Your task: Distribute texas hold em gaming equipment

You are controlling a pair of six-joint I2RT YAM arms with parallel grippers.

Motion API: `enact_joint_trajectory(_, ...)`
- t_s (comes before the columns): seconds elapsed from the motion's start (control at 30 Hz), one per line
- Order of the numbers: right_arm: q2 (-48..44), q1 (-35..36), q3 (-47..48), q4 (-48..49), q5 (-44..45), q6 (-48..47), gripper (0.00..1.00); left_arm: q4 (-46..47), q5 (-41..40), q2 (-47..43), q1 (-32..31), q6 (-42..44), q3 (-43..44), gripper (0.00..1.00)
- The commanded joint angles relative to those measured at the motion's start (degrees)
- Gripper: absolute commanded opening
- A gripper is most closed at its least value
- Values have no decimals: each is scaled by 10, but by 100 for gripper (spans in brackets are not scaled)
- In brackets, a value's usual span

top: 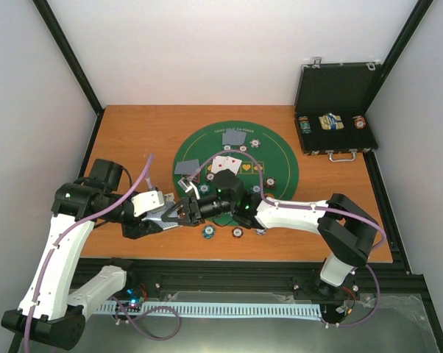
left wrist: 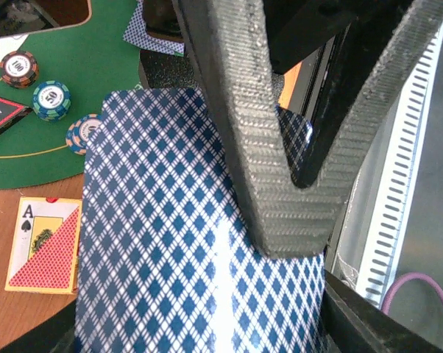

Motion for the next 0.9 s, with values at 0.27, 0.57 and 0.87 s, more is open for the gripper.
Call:
enact_joint_trajectory(0.27, -30, -35, -28, -113, 30, -30, 54, -1, 41, -13, 0, -4, 27, 13)
enact_joint_trajectory(0.57, -62, -41, -8, -170, 33, -55, 36, 1, 44, -10, 0, -5, 27, 13)
enact_joint_trajectory(0.87, -100, -63, -4, -213, 33, -71, 3, 1, 37, -9, 0, -3, 24, 13)
